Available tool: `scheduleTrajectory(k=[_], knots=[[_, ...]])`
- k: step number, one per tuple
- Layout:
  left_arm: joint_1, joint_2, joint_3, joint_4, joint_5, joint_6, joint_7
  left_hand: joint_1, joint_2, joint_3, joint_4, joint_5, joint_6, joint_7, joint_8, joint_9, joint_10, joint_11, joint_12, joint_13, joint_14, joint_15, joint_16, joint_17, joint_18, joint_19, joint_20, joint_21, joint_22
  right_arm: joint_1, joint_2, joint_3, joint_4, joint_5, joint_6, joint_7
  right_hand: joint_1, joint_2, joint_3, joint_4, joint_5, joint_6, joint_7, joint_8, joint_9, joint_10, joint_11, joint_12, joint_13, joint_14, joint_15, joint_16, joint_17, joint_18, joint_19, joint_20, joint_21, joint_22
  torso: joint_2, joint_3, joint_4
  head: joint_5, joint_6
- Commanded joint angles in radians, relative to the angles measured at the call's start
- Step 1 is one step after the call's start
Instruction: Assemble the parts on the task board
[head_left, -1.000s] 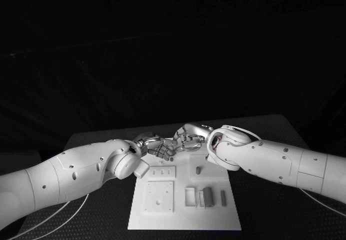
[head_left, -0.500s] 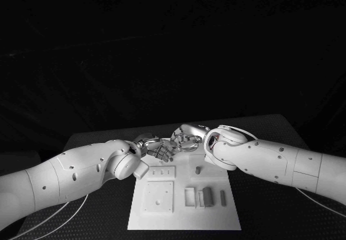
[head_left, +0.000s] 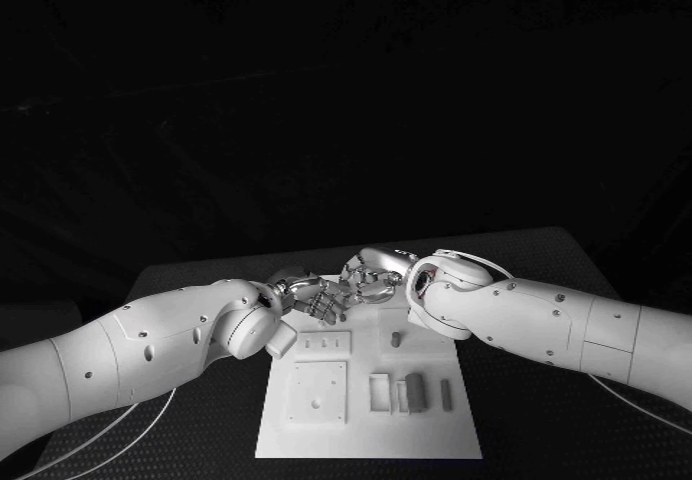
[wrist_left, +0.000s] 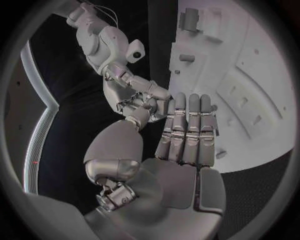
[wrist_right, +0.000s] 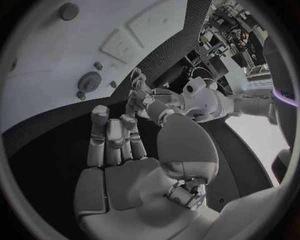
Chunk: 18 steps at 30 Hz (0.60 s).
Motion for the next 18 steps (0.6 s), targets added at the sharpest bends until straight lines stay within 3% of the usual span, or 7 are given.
scheduleTrajectory(k=[1, 13, 18], knots=[[0.003, -0.001, 0.004, 0.005, -0.001, 0.012, 0.023, 0.001, 0.017, 0.004, -0.007, -0.004, 0.010, -0.002, 0.005, 0.003, 0.009, -0.002, 0.007, 0.003, 0.009, -0.003, 0.005, 0.005, 0.002, 0.002, -0.004, -0.008, 0.002, -0.004, 0.000, -0.002, -0.002, -0.008, 0.033, 0.002, -0.004, 0.011, 0.004, 0.001, 0.004, 0.104, 0.010, 0.007, 0.069, 0.000, -0.006, 0.004, 0.001, 0.001, -0.004, 0.000, 0.001, 0.012, 0.002, -0.008, 0.004, 0.017, 0.000, 0.0003, 0.0000, 0.000, 0.000], [0.001, -0.001, 0.004, 0.005, -0.009, 0.010, 0.019, 0.018, 0.035, 0.025, -0.012, -0.004, 0.021, -0.010, 0.008, 0.006, 0.017, -0.007, 0.010, 0.012, 0.013, -0.006, 0.005, 0.019, -0.007, 0.001, -0.009, -0.013, 0.004, -0.006, 0.001, -0.002, -0.003, -0.008, 0.041, -0.001, -0.004, 0.011, 0.004, 0.000, 0.004, 0.104, 0.010, 0.007, 0.070, 0.000, -0.006, 0.003, 0.001, 0.001, -0.004, 0.000, 0.000, 0.012, 0.002, -0.009, 0.004, 0.017, 0.000, 0.0007, 0.0001, 0.000, -0.001], [0.001, -0.001, 0.004, 0.005, -0.024, 0.014, 0.016, 0.020, 0.043, 0.031, -0.010, -0.004, 0.045, -0.019, 0.020, 0.014, 0.040, -0.018, 0.022, 0.026, 0.020, -0.010, 0.008, 0.031, -0.013, 0.002, -0.014, -0.016, 0.007, -0.007, -0.001, -0.002, -0.005, -0.009, 0.040, -0.006, -0.004, 0.011, 0.004, 0.000, 0.004, 0.104, 0.010, 0.007, 0.070, 0.000, -0.007, 0.003, 0.001, 0.001, -0.005, 0.000, 0.000, 0.012, 0.002, -0.009, 0.004, 0.017, 0.000, 0.0005, -0.0005, 0.000, 0.000]])
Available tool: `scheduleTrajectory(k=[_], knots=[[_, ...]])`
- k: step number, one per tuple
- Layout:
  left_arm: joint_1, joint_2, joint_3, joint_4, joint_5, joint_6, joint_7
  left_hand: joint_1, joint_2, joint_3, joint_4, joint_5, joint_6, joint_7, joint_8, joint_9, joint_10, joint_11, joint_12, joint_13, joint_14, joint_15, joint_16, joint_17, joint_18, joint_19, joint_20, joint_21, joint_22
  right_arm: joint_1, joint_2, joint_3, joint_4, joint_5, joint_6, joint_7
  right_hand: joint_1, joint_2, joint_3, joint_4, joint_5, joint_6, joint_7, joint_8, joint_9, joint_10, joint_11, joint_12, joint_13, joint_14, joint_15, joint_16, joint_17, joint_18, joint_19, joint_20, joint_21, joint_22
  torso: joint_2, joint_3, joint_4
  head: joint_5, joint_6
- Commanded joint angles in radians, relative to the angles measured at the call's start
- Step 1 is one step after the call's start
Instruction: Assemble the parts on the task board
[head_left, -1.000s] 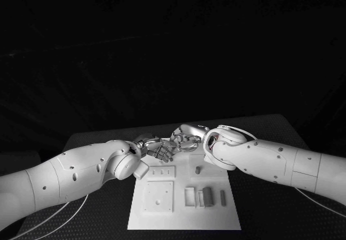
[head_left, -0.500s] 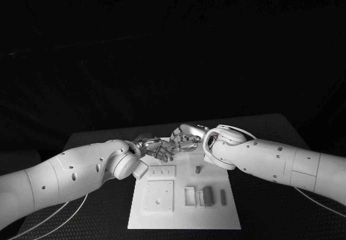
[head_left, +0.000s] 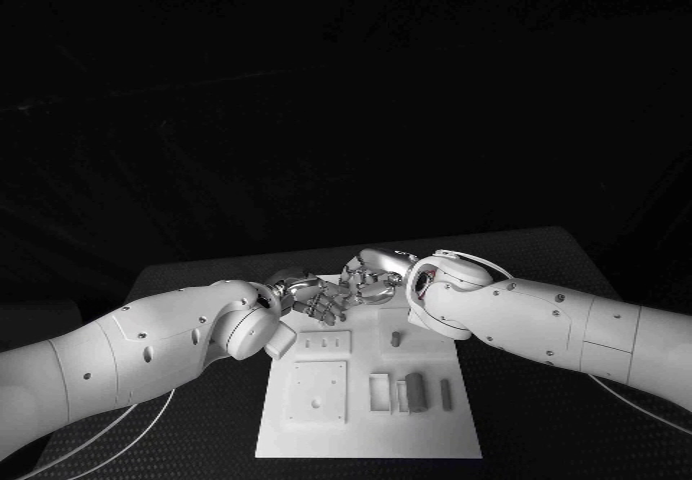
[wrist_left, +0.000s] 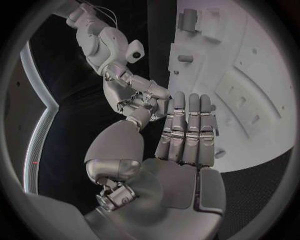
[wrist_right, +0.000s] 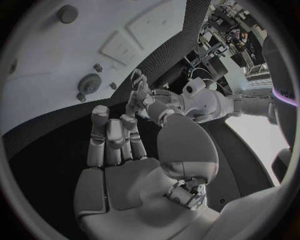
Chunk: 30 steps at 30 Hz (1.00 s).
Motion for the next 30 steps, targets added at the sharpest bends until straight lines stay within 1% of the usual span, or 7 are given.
scheduleTrajectory(k=[1, 11, 16, 18, 21, 27, 30], knots=[[0.003, 0.002, 0.003, 0.003, -0.021, 0.012, 0.017, -0.001, 0.018, 0.008, -0.001, 0.000, 0.029, -0.017, 0.012, 0.009, 0.012, -0.004, 0.010, 0.008, 0.015, -0.002, 0.009, 0.007, -0.014, 0.004, -0.008, -0.005, 0.002, -0.004, -0.001, -0.003, -0.004, -0.010, 0.029, -0.008, 0.000, 0.008, 0.005, 0.001, 0.003, 0.104, 0.010, 0.007, 0.070, 0.000, -0.007, 0.003, 0.001, 0.001, -0.005, 0.000, -0.001, 0.011, -0.001, -0.006, 0.004, 0.017, 0.000, 0.0001, -0.0001, -0.001, 0.000], [0.002, -0.001, 0.003, -0.005, -0.046, 0.011, 0.013, -0.005, 0.036, 0.006, -0.004, 0.000, 0.044, -0.022, 0.024, 0.030, 0.027, -0.014, 0.025, 0.033, 0.032, -0.012, 0.018, 0.031, -0.022, 0.011, -0.018, -0.005, 0.009, -0.005, -0.009, -0.003, -0.007, 0.037, 0.029, 0.006, -0.006, -0.007, 0.003, 0.002, 0.002, 0.083, 0.015, -0.006, 0.069, -0.009, -0.002, -0.005, -0.001, -0.027, -0.003, -0.009, -0.032, 0.011, -0.010, -0.003, -0.002, 0.016, 0.000, 0.0001, 0.0000, -0.001, -0.001], [0.002, -0.002, 0.003, -0.009, -0.055, 0.014, 0.005, -0.005, 0.038, 0.005, -0.004, 0.000, 0.044, -0.023, 0.025, 0.033, 0.028, -0.015, 0.026, 0.036, 0.033, -0.013, 0.018, 0.033, -0.022, 0.011, -0.019, -0.005, 0.010, -0.005, -0.021, -0.003, -0.009, 0.102, -0.003, 0.038, -0.060, -0.075, -0.039, 0.005, 0.000, -0.049, 0.070, -0.090, 0.037, -0.060, 0.049, -0.027, -0.002, -0.071, 0.041, -0.036, -0.039, 0.011, -0.053, 0.018, -0.031, 0.011, 0.000, 0.0007, -0.0003, 0.001, -0.004], [0.002, -0.002, 0.003, -0.012, -0.063, 0.019, 0.001, -0.005, 0.038, 0.004, -0.004, 0.000, 0.044, -0.023, 0.025, 0.034, 0.028, -0.015, 0.027, 0.037, 0.033, -0.014, 0.018, 0.034, -0.022, 0.011, -0.020, -0.005, 0.011, -0.005, -0.027, -0.003, -0.011, 0.135, -0.029, 0.058, -0.067, -0.086, -0.068, 0.004, 0.001, -0.102, 0.094, -0.121, 0.024, -0.100, 0.074, -0.039, -0.003, -0.107, 0.067, -0.058, -0.047, 0.009, -0.088, 0.033, -0.054, 0.007, 0.000, 0.0007, -0.0001, 0.001, -0.005], [0.002, -0.003, 0.003, -0.019, -0.078, 0.025, -0.011, -0.006, 0.039, 0.003, -0.005, 0.000, 0.043, -0.023, 0.025, 0.035, 0.027, -0.015, 0.027, 0.038, 0.033, -0.014, 0.018, 0.035, -0.022, 0.011, -0.020, -0.005, 0.011, -0.005, -0.042, -0.003, -0.011, 0.189, -0.089, 0.086, -0.069, -0.095, -0.097, 0.006, 0.001, -0.136, 0.112, -0.141, 0.013, -0.130, 0.091, -0.043, -0.005, -0.133, 0.082, -0.070, -0.057, 0.011, -0.112, 0.052, -0.072, 0.005, 0.000, 0.0004, 0.0002, 0.002, -0.007], [0.002, -0.006, 0.003, -0.031, -0.123, 0.058, -0.055, -0.008, 0.050, -0.001, -0.006, 0.000, 0.038, -0.020, 0.023, 0.038, 0.022, -0.014, 0.026, 0.042, 0.030, -0.013, 0.015, 0.039, -0.022, 0.009, -0.019, -0.007, 0.014, -0.004, -0.080, -0.002, -0.015, 0.269, -0.180, 0.141, -0.092, -0.092, -0.116, 0.018, 0.000, -0.141, 0.115, -0.143, 0.009, -0.135, 0.094, -0.042, -0.009, -0.137, 0.086, -0.070, -0.060, 0.011, -0.115, 0.060, -0.076, 0.004, 0.000, 0.0007, -0.0003, 0.006, -0.009], [0.002, -0.006, 0.003, -0.037, -0.155, 0.066, -0.073, -0.009, 0.056, -0.007, -0.007, 0.000, 0.034, -0.019, 0.021, 0.041, 0.019, -0.013, 0.025, 0.046, 0.028, -0.012, 0.012, 0.042, -0.022, 0.007, -0.019, -0.007, 0.017, 0.002, -0.091, 0.002, -0.027, 0.302, -0.193, 0.159, -0.105, -0.091, -0.122, 0.023, 0.001, -0.141, 0.115, -0.143, 0.008, -0.136, 0.094, -0.041, -0.011, -0.139, 0.086, -0.070, -0.062, 0.011, -0.115, 0.061, -0.078, 0.004, 0.000, 0.0008, -0.0006, 0.008, -0.010]])
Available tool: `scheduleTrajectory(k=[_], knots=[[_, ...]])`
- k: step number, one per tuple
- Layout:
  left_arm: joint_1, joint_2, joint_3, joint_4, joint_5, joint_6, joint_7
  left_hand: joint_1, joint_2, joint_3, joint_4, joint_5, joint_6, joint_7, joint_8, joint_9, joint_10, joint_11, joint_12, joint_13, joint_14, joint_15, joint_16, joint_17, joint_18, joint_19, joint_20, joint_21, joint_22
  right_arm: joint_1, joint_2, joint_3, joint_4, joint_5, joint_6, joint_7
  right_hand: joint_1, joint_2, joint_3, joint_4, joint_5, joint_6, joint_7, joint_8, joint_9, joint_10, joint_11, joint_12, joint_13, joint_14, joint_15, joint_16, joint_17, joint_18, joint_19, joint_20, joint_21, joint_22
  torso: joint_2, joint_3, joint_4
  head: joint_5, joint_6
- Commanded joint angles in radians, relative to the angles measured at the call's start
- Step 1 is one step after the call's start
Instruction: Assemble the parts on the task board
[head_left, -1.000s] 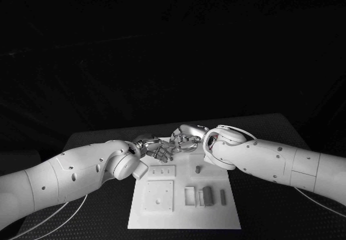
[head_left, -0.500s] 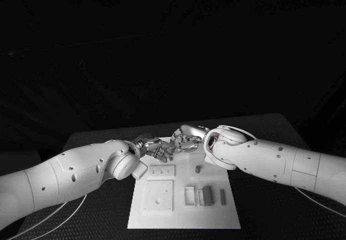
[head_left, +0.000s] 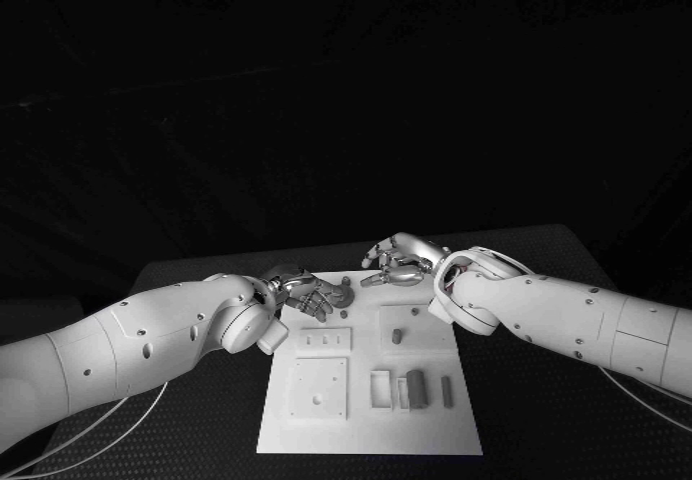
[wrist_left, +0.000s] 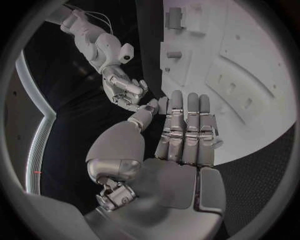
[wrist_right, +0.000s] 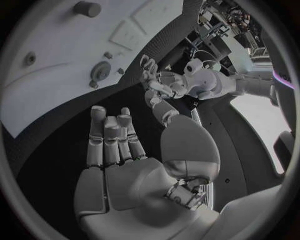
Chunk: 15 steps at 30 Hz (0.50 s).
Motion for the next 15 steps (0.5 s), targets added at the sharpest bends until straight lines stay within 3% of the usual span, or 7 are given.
scheduleTrajectory(k=[1, 4, 12, 15], knots=[[0.001, 0.000, 0.001, -0.006, -0.087, 0.032, -0.048, 0.004, 0.016, -0.008, -0.001, 0.000, 0.024, -0.027, 0.001, 0.006, -0.001, -0.001, 0.003, 0.003, 0.003, 0.003, 0.001, 0.003, -0.007, 0.000, -0.005, -0.006, 0.003, 0.010, -0.011, 0.009, -0.019, 0.111, -0.085, 0.081, -0.015, 0.001, -0.009, 0.000, -0.003, -0.012, 0.010, -0.004, -0.002, -0.007, 0.001, -0.005, -0.003, -0.010, 0.000, -0.005, -0.002, 0.013, -0.002, 0.003, -0.005, 0.004, 0.000, 0.0004, -0.0003, 0.003, -0.002], [0.001, 0.001, 0.001, -0.011, -0.140, 0.018, -0.071, 0.006, 0.017, -0.014, -0.002, 0.000, 0.024, -0.027, 0.001, 0.010, -0.001, -0.001, 0.004, 0.008, 0.005, 0.002, 0.000, 0.007, -0.007, 0.002, -0.007, -0.003, 0.009, 0.022, -0.017, 0.019, -0.042, 0.140, -0.092, 0.089, -0.017, 0.003, -0.010, 0.001, -0.003, -0.012, 0.010, -0.003, -0.002, -0.008, 0.001, -0.005, -0.003, -0.011, 0.000, -0.005, -0.003, 0.013, -0.002, 0.003, -0.005, 0.004, 0.000, 0.0007, -0.0004, 0.004, -0.005], [0.001, 0.010, -0.001, -0.014, -0.362, 0.056, -0.191, 0.023, 0.021, -0.023, -0.001, 0.000, 0.026, -0.029, 0.001, 0.023, 0.009, -0.006, 0.015, 0.028, 0.026, -0.006, 0.004, 0.021, -0.007, 0.014, -0.018, 0.016, 0.040, 0.061, -0.016, 0.042, -0.096, 0.207, -0.090, 0.102, -0.018, 0.011, -0.011, 0.000, -0.002, -0.008, 0.009, -0.001, -0.003, -0.008, 0.000, -0.006, -0.007, -0.012, -0.001, -0.006, -0.005, 0.013, -0.004, 0.003, -0.007, 0.004, 0.000, 0.0015, -0.0006, 0.005, -0.017], [0.001, 0.014, -0.011, -0.010, -0.397, 0.065, -0.222, 0.028, 0.020, -0.024, -0.001, 0.000, 0.026, -0.029, -0.001, 0.029, 0.020, -0.013, 0.030, 0.047, 0.060, -0.020, 0.024, 0.035, -0.001, 0.042, -0.032, 0.043, 0.068, 0.076, -0.012, 0.046, -0.110, 0.214, -0.082, 0.102, -0.019, 0.013, -0.011, -0.001, -0.002, -0.008, 0.009, -0.001, -0.003, -0.008, 0.000, -0.006, -0.007, -0.012, -0.001, -0.006, -0.006, 0.013, -0.004, 0.003, -0.008, 0.004, 0.000, 0.0011, 0.0006, 0.006, -0.022]])
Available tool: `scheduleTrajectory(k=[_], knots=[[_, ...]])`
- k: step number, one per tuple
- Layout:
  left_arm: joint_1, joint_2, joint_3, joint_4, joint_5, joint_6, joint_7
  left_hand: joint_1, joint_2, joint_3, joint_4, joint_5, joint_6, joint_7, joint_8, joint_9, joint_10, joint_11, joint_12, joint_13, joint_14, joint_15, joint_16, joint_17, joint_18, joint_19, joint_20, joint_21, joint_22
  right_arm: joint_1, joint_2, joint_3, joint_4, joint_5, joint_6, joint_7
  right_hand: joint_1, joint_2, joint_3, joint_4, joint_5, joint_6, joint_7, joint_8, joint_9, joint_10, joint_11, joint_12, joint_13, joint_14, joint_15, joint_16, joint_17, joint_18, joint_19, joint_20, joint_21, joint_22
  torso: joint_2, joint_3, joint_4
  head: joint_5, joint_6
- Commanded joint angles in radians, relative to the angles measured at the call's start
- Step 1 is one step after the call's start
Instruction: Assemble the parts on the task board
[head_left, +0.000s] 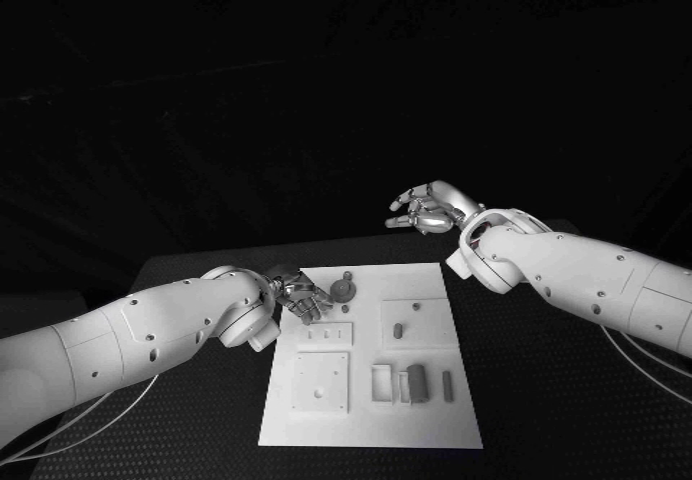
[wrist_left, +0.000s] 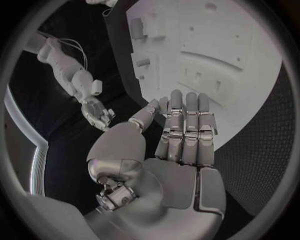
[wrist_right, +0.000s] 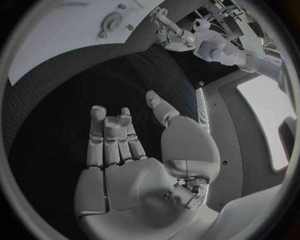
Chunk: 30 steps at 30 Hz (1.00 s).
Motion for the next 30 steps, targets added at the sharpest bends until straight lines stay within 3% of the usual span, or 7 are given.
scheduleTrajectory(k=[1, 4, 5, 7, 11, 16, 30], knots=[[0.001, 0.005, -0.015, 0.008, -0.140, 0.039, -0.095, 0.018, -0.002, -0.010, 0.003, 0.004, 0.024, -0.028, 0.004, 0.009, 0.023, -0.010, 0.027, 0.026, 0.053, -0.021, 0.051, 0.025, 0.005, 0.046, -0.019, 0.043, 0.039, 0.012, 0.005, 0.002, -0.013, 0.052, -0.007, 0.031, -0.005, 0.007, -0.005, -0.002, -0.002, -0.003, 0.007, -0.001, -0.002, -0.009, 0.000, -0.006, -0.001, -0.005, -0.001, -0.006, -0.001, 0.012, -0.004, 0.003, -0.004, 0.004, 0.000, -0.0006, 0.0010, -0.001, -0.008], [0.001, 0.013, -0.020, 0.005, -0.187, 0.031, -0.118, 0.031, -0.004, -0.025, 0.003, 0.007, 0.024, -0.037, 0.000, 0.018, 0.088, -0.046, 0.141, 0.116, 0.116, -0.064, 0.172, 0.088, 0.016, 0.113, -0.056, 0.127, 0.123, 0.020, 0.010, 0.003, -0.022, 0.053, -0.006, 0.032, -0.006, 0.007, -0.006, -0.002, -0.002, -0.003, 0.007, -0.001, -0.002, -0.009, 0.000, -0.006, -0.002, -0.006, -0.001, -0.007, -0.002, 0.012, -0.005, 0.003, -0.005, 0.004, 0.001, -0.0011, 0.0003, -0.001, -0.012], [0.001, 0.018, -0.021, 0.002, -0.203, 0.039, -0.135, 0.040, -0.015, -0.021, 0.008, 0.008, 0.028, -0.052, -0.002, 0.023, 0.106, -0.067, 0.264, 0.217, 0.159, -0.100, 0.275, 0.135, 0.024, 0.161, -0.083, 0.197, 0.190, 0.021, 0.012, 0.004, -0.023, 0.053, -0.005, 0.031, -0.006, 0.008, -0.006, -0.002, -0.002, -0.003, 0.007, -0.001, -0.002, -0.009, 0.000, -0.006, -0.002, -0.006, -0.001, -0.007, -0.002, 0.012, -0.005, 0.003, -0.005, 0.004, 0.001, -0.0012, 0.0003, -0.002, -0.014], [0.001, 0.023, -0.023, -0.002, -0.226, 0.054, -0.154, 0.033, -0.024, -0.002, 0.006, 0.007, 0.031, -0.064, -0.007, 0.032, 0.087, -0.080, 0.446, 0.372, 0.189, -0.135, 0.405, 0.180, 0.031, 0.199, -0.116, 0.278, 0.278, 0.021, 0.013, 0.004, -0.025, 0.053, -0.004, 0.031, -0.007, 0.008, -0.006, -0.002, -0.002, -0.003, 0.007, -0.001, -0.002, -0.009, 0.000, -0.006, -0.003, -0.006, -0.001, -0.007, -0.002, 0.012, -0.005, 0.004, -0.005, 0.004, 0.001, -0.0009, 0.0000, -0.002, -0.016], [0.001, 0.034, -0.032, -0.007, -0.259, 0.052, -0.179, 0.020, -0.024, 0.037, 0.007, 0.004, 0.036, -0.071, -0.013, 0.043, 0.055, -0.088, 0.600, 0.493, 0.220, -0.180, 0.523, 0.187, 0.039, 0.245, -0.146, 0.343, 0.345, 0.021, 0.015, 0.004, -0.023, 0.053, 0.000, 0.029, -0.007, 0.009, -0.006, -0.002, -0.002, -0.003, 0.007, -0.001, -0.002, -0.009, 0.000, -0.006, -0.003, -0.006, -0.001, -0.007, -0.002, 0.012, -0.006, 0.004, -0.005, 0.004, 0.001, -0.0010, 0.0002, -0.004, -0.026], [0.000, 0.047, -0.041, -0.009, -0.265, 0.050, -0.188, 0.004, -0.027, 0.059, 0.007, 0.006, 0.041, -0.072, -0.015, 0.054, 0.043, -0.091, 0.642, 0.516, 0.235, -0.194, 0.580, 0.159, 0.041, 0.271, -0.160, 0.363, 0.369, 0.021, 0.017, 0.004, -0.023, 0.053, 0.002, 0.028, -0.007, 0.009, -0.007, -0.003, -0.002, -0.003, 0.007, -0.001, -0.002, -0.009, 0.000, -0.006, -0.003, -0.006, -0.001, -0.007, -0.003, 0.012, -0.006, 0.004, -0.005, 0.004, 0.001, -0.0012, 0.0003, -0.006, -0.033], [0.000, 0.062, -0.042, -0.014, -0.260, 0.066, -0.196, -0.029, -0.030, 0.076, 0.008, 0.005, 0.060, -0.079, -0.015, 0.075, 0.032, -0.097, 0.663, 0.511, 0.214, -0.194, 0.638, 0.091, 0.034, 0.272, -0.168, 0.359, 0.387, 0.021, 0.017, 0.005, -0.024, 0.052, 0.013, 0.022, -0.007, 0.015, -0.006, -0.004, -0.002, -0.002, 0.007, 0.000, -0.003, -0.009, -0.001, -0.006, -0.005, -0.006, -0.001, -0.007, -0.004, 0.012, -0.006, 0.004, -0.006, 0.004, 0.000, -0.0017, 0.0005, -0.011, -0.044]])
